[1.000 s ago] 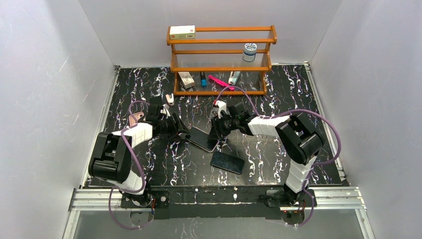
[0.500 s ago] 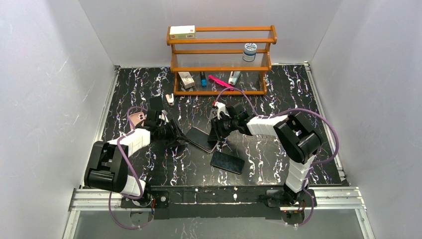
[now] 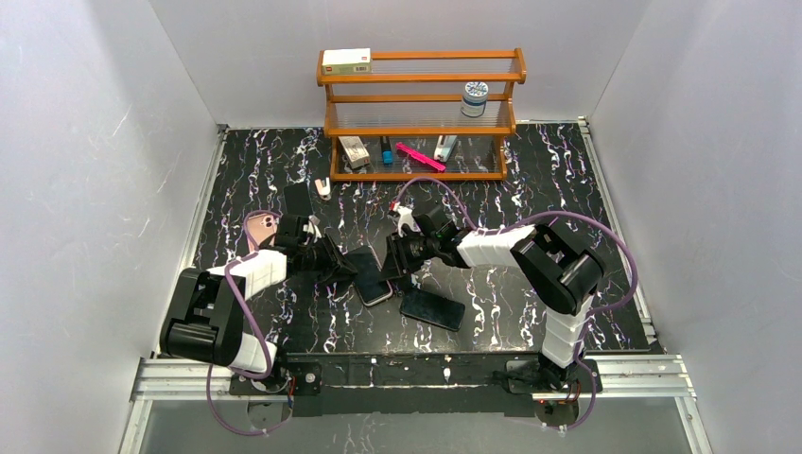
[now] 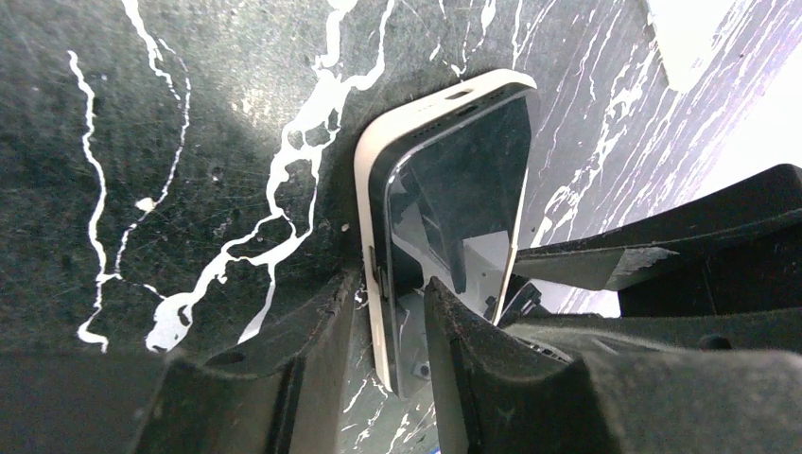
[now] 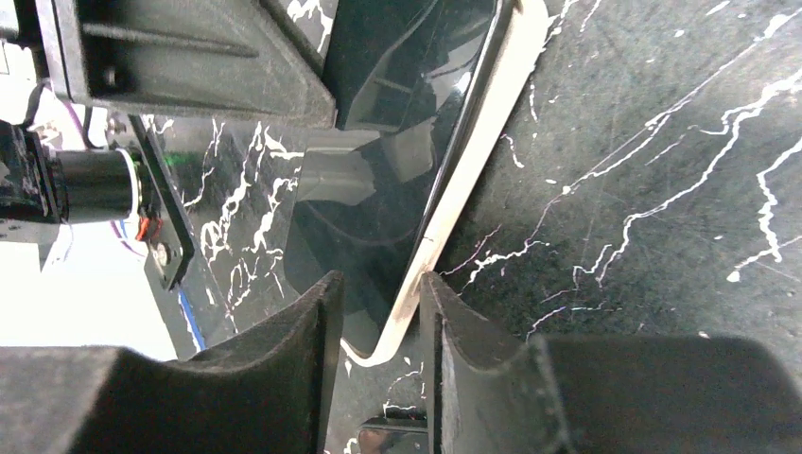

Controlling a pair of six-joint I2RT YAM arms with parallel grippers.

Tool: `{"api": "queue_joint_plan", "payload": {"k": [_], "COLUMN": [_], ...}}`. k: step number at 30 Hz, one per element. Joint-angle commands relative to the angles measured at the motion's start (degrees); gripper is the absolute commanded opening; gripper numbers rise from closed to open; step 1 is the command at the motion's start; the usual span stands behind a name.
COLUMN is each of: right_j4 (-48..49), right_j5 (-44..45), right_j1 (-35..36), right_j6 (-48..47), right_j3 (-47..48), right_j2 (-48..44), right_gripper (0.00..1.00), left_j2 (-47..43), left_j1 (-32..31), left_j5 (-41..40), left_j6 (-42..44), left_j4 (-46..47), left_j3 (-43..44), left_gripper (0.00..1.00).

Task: Put the phone into the phone case

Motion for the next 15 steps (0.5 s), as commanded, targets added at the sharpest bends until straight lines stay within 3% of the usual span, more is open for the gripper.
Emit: {"api": "queue_joint_plan", "payload": {"k": [1,6,15], "right_j4": [5.55,6.59,10.03], "right_j5": [2.46,7.32,3.28], "right_j1": [0.01,0.01,0.01], "right_j6": [3.55,5.47,9.74], "right_j3": [-1.31,-1.86,-1.94], "right_j2": [-1.77,-1.74,2.56], "right_gripper": [0.40,0.48,0.49], "left_j2": [-0.74,0.57,0.10], "left_j1": [-0.98,-3.63,-5.89], "left_j5": [1.91,2.42,0.24], "left_j6": [-1.85,-3.71,-4.83], "left_j4": [1.60,4.06,3.73], "left_j3": [-0.77,-0.71,-1.53], "left_gripper": [0.31,0.27,0.15]}}
